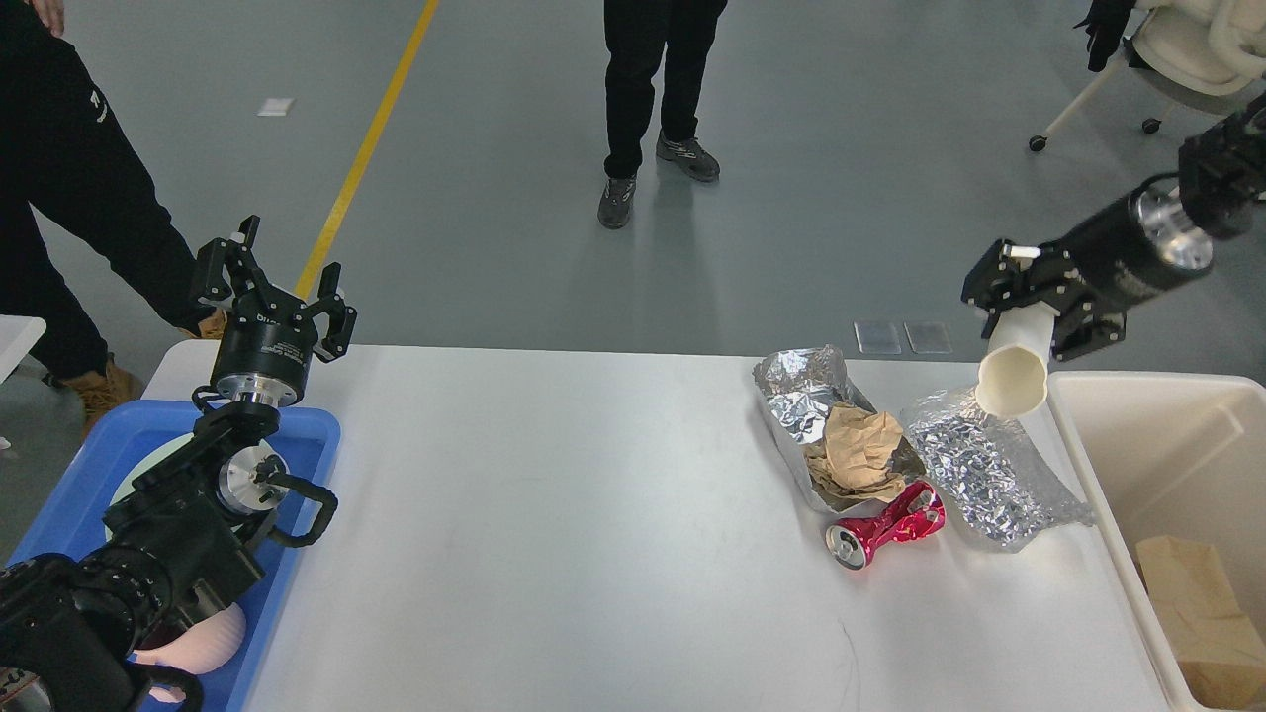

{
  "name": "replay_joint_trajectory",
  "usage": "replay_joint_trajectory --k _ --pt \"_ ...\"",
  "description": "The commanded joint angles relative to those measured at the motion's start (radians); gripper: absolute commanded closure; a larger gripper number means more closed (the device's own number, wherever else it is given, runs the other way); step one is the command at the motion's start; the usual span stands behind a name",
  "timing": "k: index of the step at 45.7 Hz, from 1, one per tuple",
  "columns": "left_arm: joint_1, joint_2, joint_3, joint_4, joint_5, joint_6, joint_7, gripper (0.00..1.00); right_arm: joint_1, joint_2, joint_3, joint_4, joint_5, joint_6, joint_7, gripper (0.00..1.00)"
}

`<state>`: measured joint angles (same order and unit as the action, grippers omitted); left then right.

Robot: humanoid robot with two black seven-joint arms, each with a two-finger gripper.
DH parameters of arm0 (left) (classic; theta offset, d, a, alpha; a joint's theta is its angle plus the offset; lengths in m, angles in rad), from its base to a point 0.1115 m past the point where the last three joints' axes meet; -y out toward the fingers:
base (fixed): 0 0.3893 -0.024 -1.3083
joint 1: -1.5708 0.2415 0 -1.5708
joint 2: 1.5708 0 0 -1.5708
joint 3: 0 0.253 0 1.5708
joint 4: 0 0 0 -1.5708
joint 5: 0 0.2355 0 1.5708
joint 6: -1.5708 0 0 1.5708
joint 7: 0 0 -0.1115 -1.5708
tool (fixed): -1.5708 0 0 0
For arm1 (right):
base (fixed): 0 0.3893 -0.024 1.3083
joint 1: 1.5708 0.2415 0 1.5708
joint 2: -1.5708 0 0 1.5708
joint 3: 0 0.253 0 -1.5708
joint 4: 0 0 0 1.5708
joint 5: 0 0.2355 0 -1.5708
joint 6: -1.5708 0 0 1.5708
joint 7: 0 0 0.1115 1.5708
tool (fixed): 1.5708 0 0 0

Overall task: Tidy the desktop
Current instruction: 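Carry the paper cup to the white bin and release it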

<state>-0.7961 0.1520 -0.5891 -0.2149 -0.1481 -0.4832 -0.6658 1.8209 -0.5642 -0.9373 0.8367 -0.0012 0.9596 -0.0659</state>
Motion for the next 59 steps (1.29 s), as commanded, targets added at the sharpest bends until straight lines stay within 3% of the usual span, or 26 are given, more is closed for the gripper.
replay_joint_trajectory --k 1,16,29,39,49,55,57,59 --pt "0.000 0.000 0.000 0.000 0.001 0.000 0.000 0.04 0.107 -0.010 0.000 0.001 0.000 0.000 0.000 1.00" --pt "0.000 0.000 0.000 0.000 0.001 0.000 0.000 0.04 0.187 -0.011 0.000 -0.008 -0.006 0.000 0.000 1.00" --pt "0.000 0.000 0.000 0.000 0.001 0.000 0.000 0.04 0.014 -0.054 -0.037 -0.137 -0.016 -0.013 0.000 1.00" --pt "0.000 0.000 0.000 0.000 -0.001 0.000 0.000 0.04 -0.250 -0.108 -0.038 -0.287 -0.014 -0.287 0.000 1.00" --pt "0.000 0.000 0.000 0.000 0.001 0.000 0.000 0.04 -0.583 -0.109 -0.026 -0.409 0.004 -0.689 0.000 1.00" --pt "0.000 0.000 0.000 0.000 0.001 0.000 0.000 0.04 -0.693 -0.108 -0.017 -0.441 0.007 -0.805 0.000 1.00" --pt "0.000 0.000 0.000 0.000 0.001 0.000 0.000 0.04 -0.724 -0.100 -0.017 -0.450 0.007 -0.820 0.000 0.95" --pt "0.000 0.000 0.000 0.000 -0.001 0.000 0.000 0.04 -0.747 -0.095 -0.015 -0.467 0.007 -0.826 0.001 0.80"
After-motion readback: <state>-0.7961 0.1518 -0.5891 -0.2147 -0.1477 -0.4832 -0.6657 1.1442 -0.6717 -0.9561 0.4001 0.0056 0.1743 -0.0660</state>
